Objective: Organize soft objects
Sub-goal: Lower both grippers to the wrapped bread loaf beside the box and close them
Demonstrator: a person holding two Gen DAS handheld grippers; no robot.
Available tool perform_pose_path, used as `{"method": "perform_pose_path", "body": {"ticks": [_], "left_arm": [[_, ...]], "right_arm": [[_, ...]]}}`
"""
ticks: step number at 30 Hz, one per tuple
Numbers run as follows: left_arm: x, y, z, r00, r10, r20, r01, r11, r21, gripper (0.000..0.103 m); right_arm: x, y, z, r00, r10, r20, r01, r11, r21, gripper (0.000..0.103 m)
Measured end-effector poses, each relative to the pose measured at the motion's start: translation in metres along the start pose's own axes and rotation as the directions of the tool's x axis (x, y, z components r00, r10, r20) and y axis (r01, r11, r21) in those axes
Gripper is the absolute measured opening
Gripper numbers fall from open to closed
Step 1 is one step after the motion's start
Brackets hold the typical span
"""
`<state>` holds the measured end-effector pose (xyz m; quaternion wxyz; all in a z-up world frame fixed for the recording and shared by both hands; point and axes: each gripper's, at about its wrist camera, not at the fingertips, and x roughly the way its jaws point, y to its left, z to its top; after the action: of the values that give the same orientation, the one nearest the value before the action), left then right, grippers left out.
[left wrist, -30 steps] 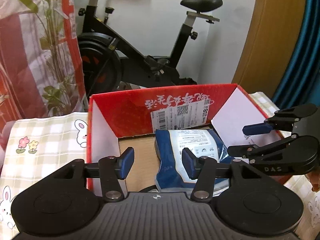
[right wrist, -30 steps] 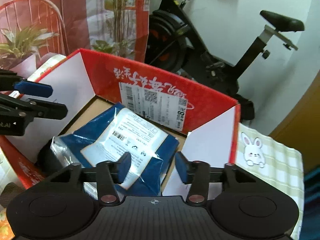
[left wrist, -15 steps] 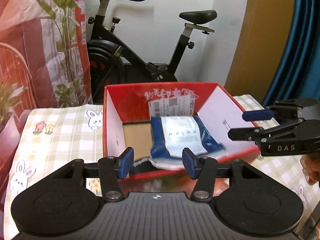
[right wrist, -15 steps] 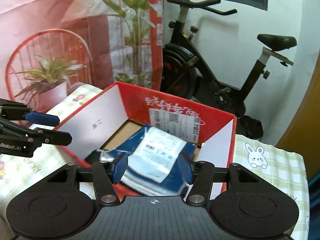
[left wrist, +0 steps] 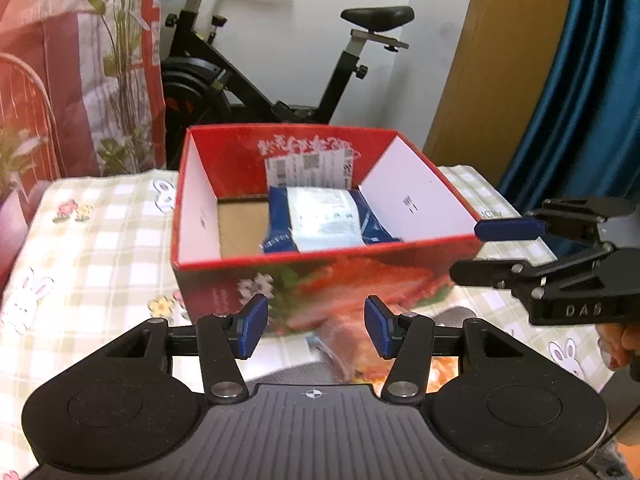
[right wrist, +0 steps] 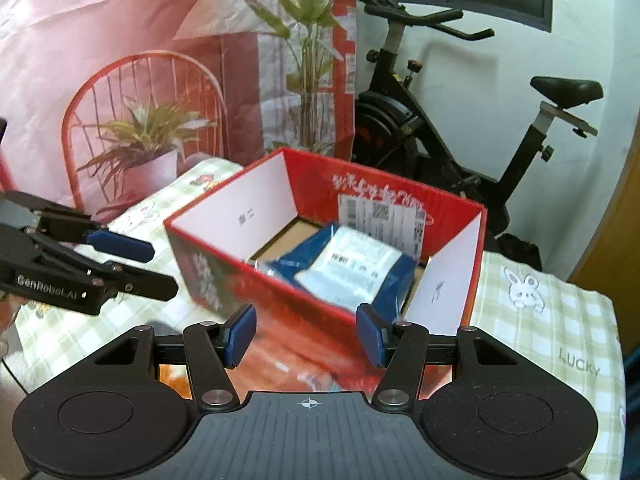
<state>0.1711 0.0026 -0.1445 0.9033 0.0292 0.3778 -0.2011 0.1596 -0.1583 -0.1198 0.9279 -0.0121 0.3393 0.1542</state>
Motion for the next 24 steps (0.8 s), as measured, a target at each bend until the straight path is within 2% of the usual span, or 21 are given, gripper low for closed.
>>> {"method": "perform_pose_path", "body": {"ticks": [13,24], "left_arm": [[0.045,0.003,-0.024,0.991,-0.091,-0.094,0.082,0.992,-0.096,0.056],[0.091,0.006,-0.018,0.97,-0.192,-0.147,0.163,0.968,-0.191,0.055]], "right_arm": [[0.039,0.007,-0.046,0.989,0.083,-0.126,-0.08,0.996,0.026,0.052],[0.071,-0.008,-0.057,0.972,0.145,-0.183,-0.129,0.987,0.093,0.054]]}}
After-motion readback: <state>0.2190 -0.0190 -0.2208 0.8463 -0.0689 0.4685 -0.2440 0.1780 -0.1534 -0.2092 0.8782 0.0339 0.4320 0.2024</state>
